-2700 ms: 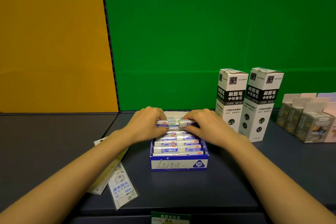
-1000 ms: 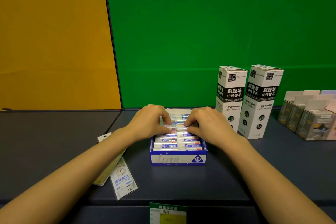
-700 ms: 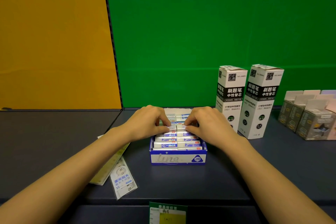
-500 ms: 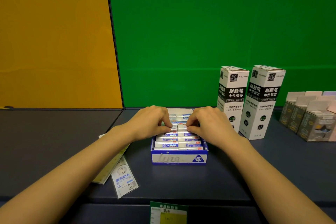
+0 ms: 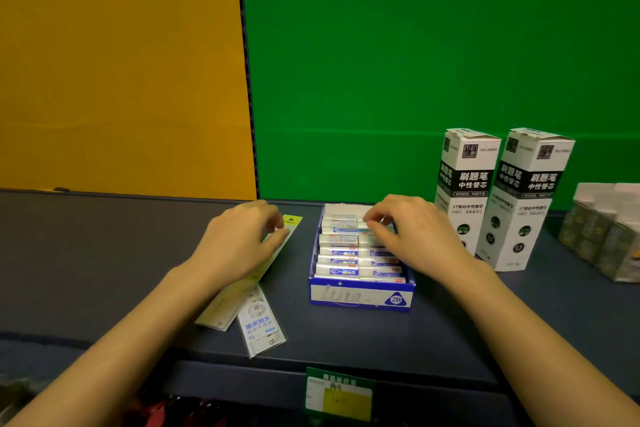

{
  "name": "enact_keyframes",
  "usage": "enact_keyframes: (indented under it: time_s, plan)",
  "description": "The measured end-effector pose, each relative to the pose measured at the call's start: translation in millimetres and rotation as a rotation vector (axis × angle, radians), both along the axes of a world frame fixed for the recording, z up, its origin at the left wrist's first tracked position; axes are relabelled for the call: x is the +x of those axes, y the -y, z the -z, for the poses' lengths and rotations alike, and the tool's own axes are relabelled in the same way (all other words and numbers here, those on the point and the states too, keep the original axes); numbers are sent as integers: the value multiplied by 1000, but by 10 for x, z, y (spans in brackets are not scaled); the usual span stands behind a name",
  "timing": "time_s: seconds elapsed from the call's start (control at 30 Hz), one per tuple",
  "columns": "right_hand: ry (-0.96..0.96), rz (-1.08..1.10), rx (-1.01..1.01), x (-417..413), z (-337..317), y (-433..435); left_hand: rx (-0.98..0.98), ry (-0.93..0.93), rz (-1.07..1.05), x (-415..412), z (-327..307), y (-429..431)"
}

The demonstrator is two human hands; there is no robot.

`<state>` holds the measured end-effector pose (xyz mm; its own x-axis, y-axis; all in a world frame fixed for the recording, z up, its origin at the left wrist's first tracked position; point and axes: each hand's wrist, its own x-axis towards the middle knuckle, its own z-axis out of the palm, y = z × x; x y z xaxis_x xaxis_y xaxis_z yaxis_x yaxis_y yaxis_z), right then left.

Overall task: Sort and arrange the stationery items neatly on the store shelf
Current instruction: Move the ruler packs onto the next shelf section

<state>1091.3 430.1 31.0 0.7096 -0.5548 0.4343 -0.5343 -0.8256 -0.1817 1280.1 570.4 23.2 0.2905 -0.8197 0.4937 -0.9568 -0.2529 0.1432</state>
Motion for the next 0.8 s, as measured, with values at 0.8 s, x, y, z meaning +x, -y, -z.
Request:
enact_keyframes:
  time_s: [0.8]
  plan:
    - [-109, -141, -1, 740, -13, -1274, 324, -506, -88, 347, 183, -514]
